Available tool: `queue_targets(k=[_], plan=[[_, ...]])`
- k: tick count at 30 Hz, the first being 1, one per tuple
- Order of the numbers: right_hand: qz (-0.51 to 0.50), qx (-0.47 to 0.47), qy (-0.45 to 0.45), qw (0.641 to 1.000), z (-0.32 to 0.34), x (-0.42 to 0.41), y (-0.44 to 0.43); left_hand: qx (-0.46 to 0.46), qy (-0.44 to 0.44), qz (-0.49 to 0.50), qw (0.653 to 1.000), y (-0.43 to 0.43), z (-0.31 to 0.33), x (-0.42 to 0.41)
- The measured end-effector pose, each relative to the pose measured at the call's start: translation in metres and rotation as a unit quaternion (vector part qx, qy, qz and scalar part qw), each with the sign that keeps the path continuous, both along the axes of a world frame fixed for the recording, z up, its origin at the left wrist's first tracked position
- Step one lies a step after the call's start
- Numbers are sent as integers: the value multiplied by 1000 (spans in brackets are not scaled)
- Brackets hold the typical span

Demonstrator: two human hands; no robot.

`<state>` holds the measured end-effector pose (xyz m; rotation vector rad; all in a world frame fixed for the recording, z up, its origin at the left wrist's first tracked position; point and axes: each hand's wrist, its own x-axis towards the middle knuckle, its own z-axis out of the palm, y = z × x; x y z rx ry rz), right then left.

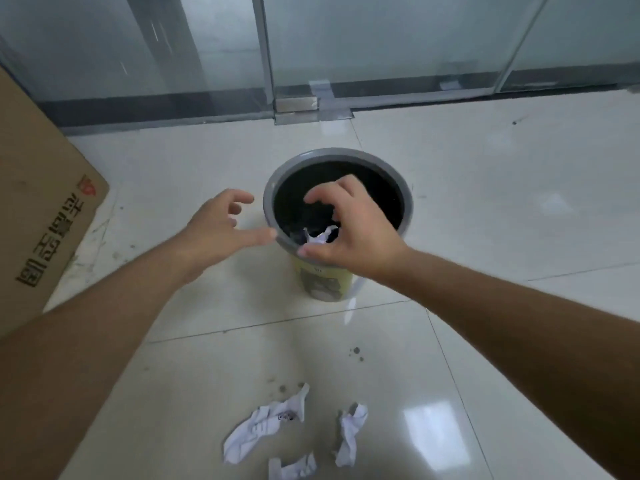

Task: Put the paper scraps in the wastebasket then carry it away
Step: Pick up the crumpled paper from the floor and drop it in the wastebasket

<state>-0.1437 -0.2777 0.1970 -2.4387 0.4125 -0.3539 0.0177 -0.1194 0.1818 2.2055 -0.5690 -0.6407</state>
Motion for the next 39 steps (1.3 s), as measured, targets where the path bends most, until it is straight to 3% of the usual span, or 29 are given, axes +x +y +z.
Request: queue_targets(k=[3, 6, 9, 12, 17, 23, 29, 35, 39], plan=[[162, -55, 53, 984, -34, -15, 50, 55, 43, 37, 997, 61, -50, -13], [215, -51, 143, 965, -86, -35, 81, 219, 53, -56, 973, 110, -103, -46], [105, 7, 278, 955, -142, -70, 91, 340, 57, -169, 923, 141, -146, -96], [-29, 59, 378, 923, -185, -120, 96, 358, 47, -227, 904, 155, -178, -143], [-74, 76, 443, 890, -217, -173, 119, 372, 12, -264, 890, 149, -200, -188], [-46, 78, 459, 884, -229, -182, 159, 355, -23, -301, 885, 124, -217, -206], [-50, 105, 389, 914, -243, -179, 178, 319, 12, -303, 898, 113, -232, -212], [-111, 159, 348, 917, -246, -152, 173, 266, 30, -293, 918, 120, -254, -215], [-121, 184, 270, 937, -231, -117, 158, 255, -22, -282, 925, 105, -252, -189]])
